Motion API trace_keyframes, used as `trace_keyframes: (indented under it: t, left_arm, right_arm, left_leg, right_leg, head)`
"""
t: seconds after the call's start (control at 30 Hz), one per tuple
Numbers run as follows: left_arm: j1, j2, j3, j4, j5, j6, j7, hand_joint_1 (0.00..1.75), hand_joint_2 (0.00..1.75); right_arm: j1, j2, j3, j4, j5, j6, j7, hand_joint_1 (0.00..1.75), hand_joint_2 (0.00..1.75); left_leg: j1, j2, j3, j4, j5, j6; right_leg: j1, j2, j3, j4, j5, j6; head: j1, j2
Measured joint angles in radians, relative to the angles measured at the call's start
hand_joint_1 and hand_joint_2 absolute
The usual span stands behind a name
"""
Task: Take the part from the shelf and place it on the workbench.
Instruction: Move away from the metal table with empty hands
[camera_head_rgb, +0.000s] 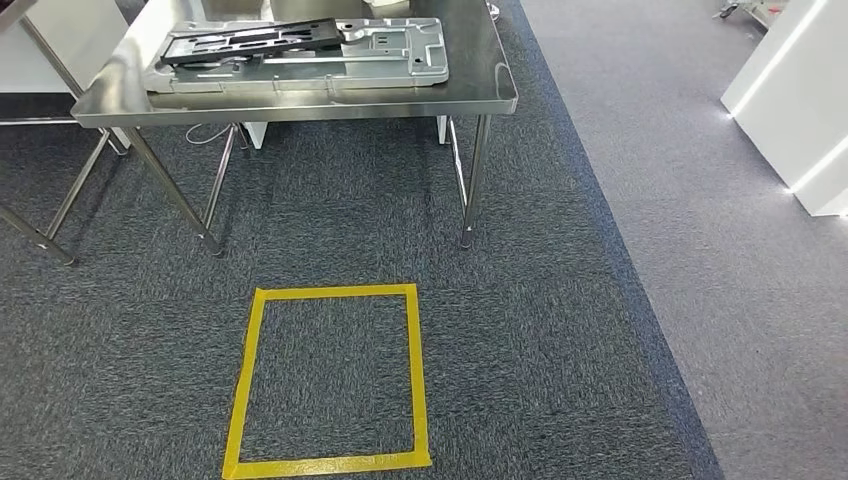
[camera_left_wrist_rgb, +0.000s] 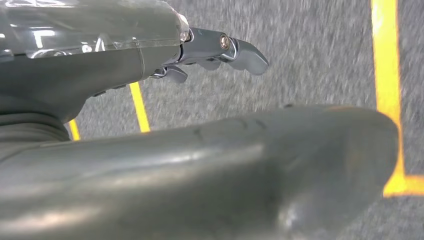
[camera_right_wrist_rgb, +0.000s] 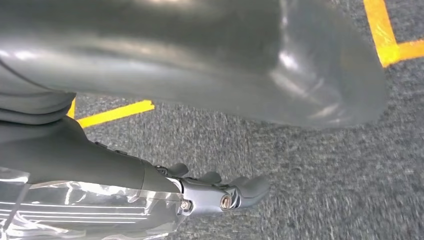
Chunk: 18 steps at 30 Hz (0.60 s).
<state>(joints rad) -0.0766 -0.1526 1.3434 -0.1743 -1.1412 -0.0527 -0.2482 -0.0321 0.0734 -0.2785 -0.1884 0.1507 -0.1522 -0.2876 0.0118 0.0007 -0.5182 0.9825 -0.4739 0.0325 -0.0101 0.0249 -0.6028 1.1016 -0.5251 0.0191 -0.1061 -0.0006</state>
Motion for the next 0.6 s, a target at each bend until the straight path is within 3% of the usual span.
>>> trace_keyframes:
  t: [0.07,0.1,0.13,0.17,0.23,0.3,0.4,0.47,0.57,0.6]
  left_arm:
    - [0.001,0.0,0.0,0.0,0.0,0.0,0.002,0.0,0.0]
    - [0.002,0.0,0.0,0.0,0.0,0.001,0.005,0.0,0.0]
    - [0.002,0.0,0.0,0.0,0.0,0.002,0.007,0.0,0.0]
    - [0.001,0.0,0.0,0.0,-0.001,0.003,0.01,0.0,0.0]
    - [0.001,-0.002,0.0,0.0,-0.001,0.003,0.014,0.0,0.0]
    - [-0.001,-0.003,0.0,0.0,-0.001,0.001,0.017,0.0,0.0]
    - [-0.004,-0.003,0.0,0.0,-0.001,-0.004,0.022,0.0,0.0]
    - [-0.005,-0.003,0.001,0.0,0.0,-0.007,0.026,0.0,0.0]
    - [-0.003,-0.003,0.004,0.0,0.004,-0.008,0.032,0.0,0.0]
    - [-0.002,-0.003,0.005,0.0,0.006,-0.008,0.033,0.0,0.0]
  right_arm:
    - [-0.001,0.0,-0.001,0.0,0.001,0.0,0.0,0.0,0.0]
    - [-0.001,0.0,-0.001,0.0,0.001,0.0,0.001,0.0,0.0]
    - [0.0,0.0,-0.001,0.0,0.002,0.0,0.001,0.0,0.0]
    - [0.001,0.0,-0.001,0.0,0.002,0.0,0.001,0.0,0.0]
    - [0.001,-0.001,-0.002,0.0,0.002,0.0,0.001,0.0,0.0]
    - [-0.001,-0.001,-0.002,0.0,0.002,0.0,0.001,0.0,0.0]
    - [-0.001,-0.001,-0.003,0.0,0.006,-0.002,0.0,0.0,0.0]
    - [0.0,-0.001,-0.005,0.0,0.009,-0.002,0.0,0.0,0.0]
    - [0.0,-0.002,-0.008,0.0,0.012,0.0,0.0,0.0,0.0]
    - [0.0,-0.002,-0.009,0.0,0.012,0.001,0.0,0.0,0.0]
  left_leg:
    - [-0.001,0.009,-0.002,0.0,0.001,0.004]
    - [-0.002,0.014,-0.003,0.001,0.0,0.003]
    - [-0.002,0.018,-0.003,0.003,0.0,0.002]
    - [-0.001,0.021,-0.003,0.004,-0.002,0.0]
    - [-0.002,0.027,0.0,0.009,-0.008,-0.008]
    - [-0.006,0.032,0.001,0.015,-0.015,-0.019]
    - [-0.007,0.037,0.002,0.017,-0.02,-0.037]
    - [-0.002,0.027,-0.012,0.054,-0.046,-0.048]
    - [0.0,0.011,-0.101,0.241,-0.135,-0.055]
    - [0.001,0.01,-0.131,0.297,-0.149,-0.056]
  right_leg:
    - [-0.003,-0.011,-0.064,0.134,-0.063,0.006]
    - [-0.005,-0.013,-0.087,0.181,-0.076,0.009]
    - [-0.006,-0.015,-0.092,0.192,-0.068,0.012]
    - [-0.009,-0.018,-0.077,0.162,-0.042,0.014]
    - [-0.012,-0.033,-0.007,0.022,0.024,0.014]
    - [-0.009,-0.043,0.039,-0.075,0.053,0.006]
    - [-0.006,-0.034,0.043,-0.09,0.054,-0.012]
    - [-0.008,-0.029,0.044,-0.095,0.055,-0.026]
    - [-0.006,-0.02,0.045,-0.097,0.048,-0.041]
    - [-0.004,-0.016,0.047,-0.096,0.044,-0.043]
  head:
    - [0.0,0.0]
    - [0.0,0.0]
    - [0.0,0.0]
    - [0.0,0.0]
    - [0.0,0.0]
    - [0.0,0.0]
    - [0.0,0.0]
    - [0.0,0.0]
    - [0.0,0.0]
    - [0.0,0.0]
